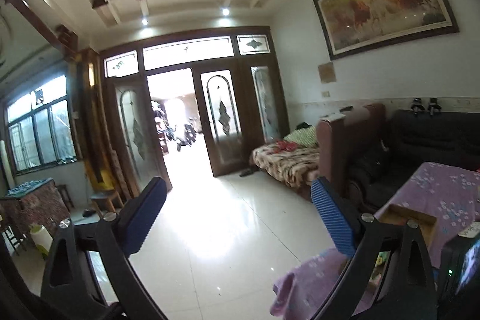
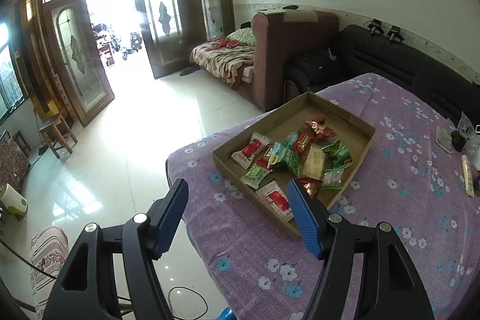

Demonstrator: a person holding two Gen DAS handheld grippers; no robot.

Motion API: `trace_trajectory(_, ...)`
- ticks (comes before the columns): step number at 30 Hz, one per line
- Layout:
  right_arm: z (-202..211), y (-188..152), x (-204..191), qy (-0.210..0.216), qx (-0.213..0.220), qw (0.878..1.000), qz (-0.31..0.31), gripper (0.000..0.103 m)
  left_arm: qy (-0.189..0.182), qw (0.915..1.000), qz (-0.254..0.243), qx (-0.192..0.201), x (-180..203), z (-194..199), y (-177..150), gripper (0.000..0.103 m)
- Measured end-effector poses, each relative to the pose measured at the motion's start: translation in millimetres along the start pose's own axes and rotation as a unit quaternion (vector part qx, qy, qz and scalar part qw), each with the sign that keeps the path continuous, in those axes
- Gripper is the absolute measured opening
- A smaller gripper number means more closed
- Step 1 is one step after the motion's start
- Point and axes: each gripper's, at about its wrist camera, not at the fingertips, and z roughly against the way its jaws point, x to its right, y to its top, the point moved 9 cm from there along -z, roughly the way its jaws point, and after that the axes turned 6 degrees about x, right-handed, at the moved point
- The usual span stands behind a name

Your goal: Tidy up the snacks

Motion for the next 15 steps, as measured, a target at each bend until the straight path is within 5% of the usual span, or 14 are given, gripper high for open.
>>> trace_trajectory(6,13,2,13,-0.017,0.01,1.0,0.008,0.07,-0.03,0.9967,-0.02,-0.073,31,-35,-22,0.099)
trace_trajectory(15,9,-4,17,-0.015,0.009,1.0,-0.008,0.07,-0.005,0.998,-0.025,-0.058,16,-19,-21,0.099)
